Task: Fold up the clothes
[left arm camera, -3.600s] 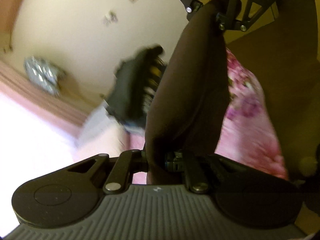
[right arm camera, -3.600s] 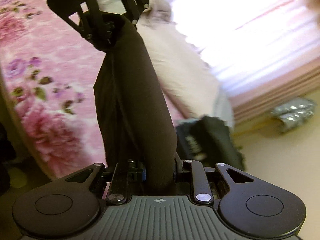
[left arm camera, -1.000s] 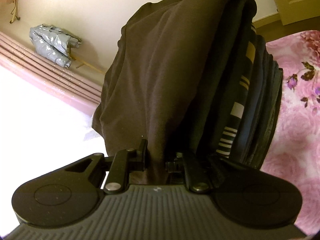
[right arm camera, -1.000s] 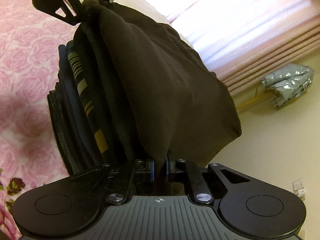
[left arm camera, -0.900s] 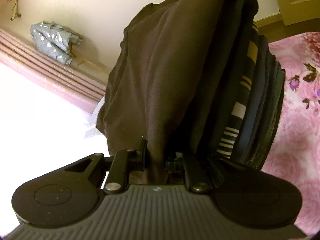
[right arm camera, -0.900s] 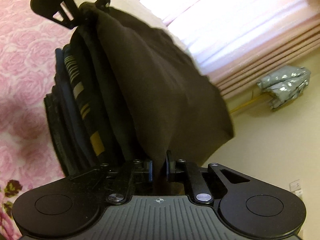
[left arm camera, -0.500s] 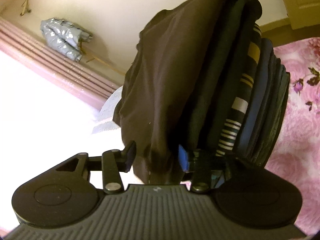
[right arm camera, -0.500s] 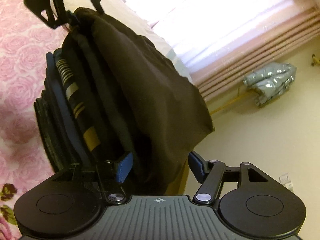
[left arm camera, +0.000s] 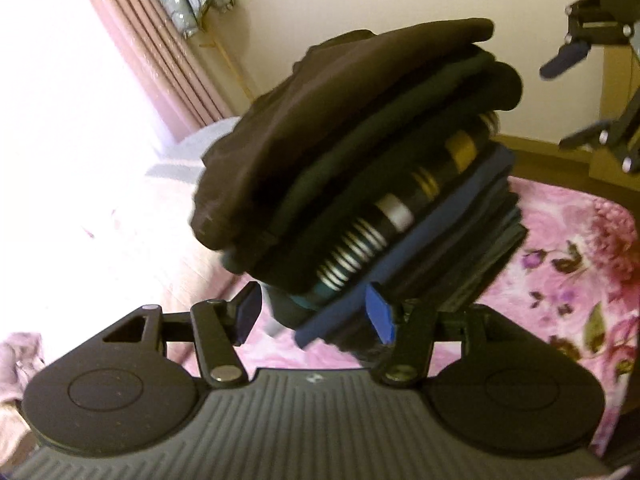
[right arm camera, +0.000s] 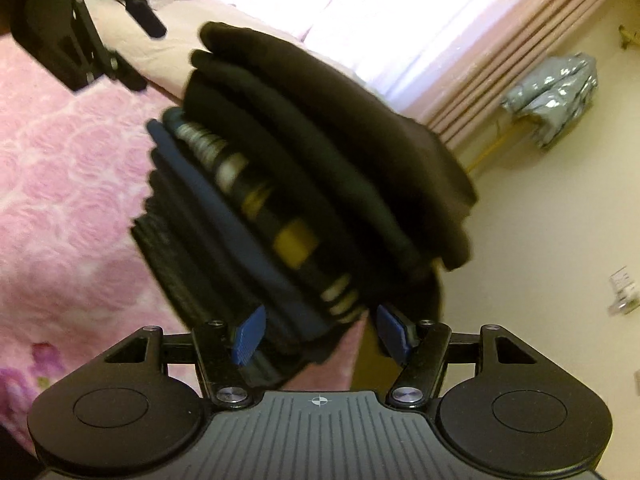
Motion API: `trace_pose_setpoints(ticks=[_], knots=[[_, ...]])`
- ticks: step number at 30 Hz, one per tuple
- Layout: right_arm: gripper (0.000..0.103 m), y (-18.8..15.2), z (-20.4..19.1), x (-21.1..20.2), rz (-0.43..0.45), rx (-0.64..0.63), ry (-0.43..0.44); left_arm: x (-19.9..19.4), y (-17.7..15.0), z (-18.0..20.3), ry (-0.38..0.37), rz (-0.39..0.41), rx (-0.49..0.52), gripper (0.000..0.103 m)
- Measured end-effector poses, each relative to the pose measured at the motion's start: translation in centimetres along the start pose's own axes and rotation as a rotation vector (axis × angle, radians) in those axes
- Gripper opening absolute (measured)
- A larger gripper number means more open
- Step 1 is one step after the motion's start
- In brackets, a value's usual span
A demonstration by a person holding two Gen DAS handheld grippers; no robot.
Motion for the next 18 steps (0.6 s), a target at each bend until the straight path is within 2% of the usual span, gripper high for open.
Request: trace_pose_setpoints(ticks=[7, 10, 11, 12, 14, 18], knots=[[0.064, 0.1, -1.3, -0.6, 0.011, 0.042, 0.068, -2.2, -1.6, 1.0, -0.012, -0.029, -0.085, 0.062], [0.064, 0.4, -0.9, -0.8, 0.020, 0.123, 0.112, -3.1, -2.1, 1.1, -0.010, -0.040, -0.151, 0.076], [0.066, 0.5, -0.8, -0.9, 0.025, 0.154, 0.127, -3.3, -2.3, 1.1, -0.006, -0.038, -0.166, 0.083], [0.076, 0.6, -0.7, -0.9, 0.027, 0.184, 0.137, -3.6, -2.5, 1.2, -0.004, -0.038, -0.182, 0.088], [0.083, 0.7, -0.7, -1.1, 0.036, 0.241, 0.151, -3.8, -2.8, 1.2, -0.014, -0.044, -0.212, 0.089], [0.083, 0.9, -1.1, -1.4, 0.015, 0.363, 0.181, -4.3, -3.5, 0.9, -0.065, -0.052, -0.281, 0.094]])
Point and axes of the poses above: each gripper's, at about its wrist camera, not at the fingertips, and x roughly the way its jaws point, z to its right, y to its top, the point moved 2 cm from there along x, roughly the way its jaws point, and after that the axes turned 2 degrees about y, right-handed, at the moved point
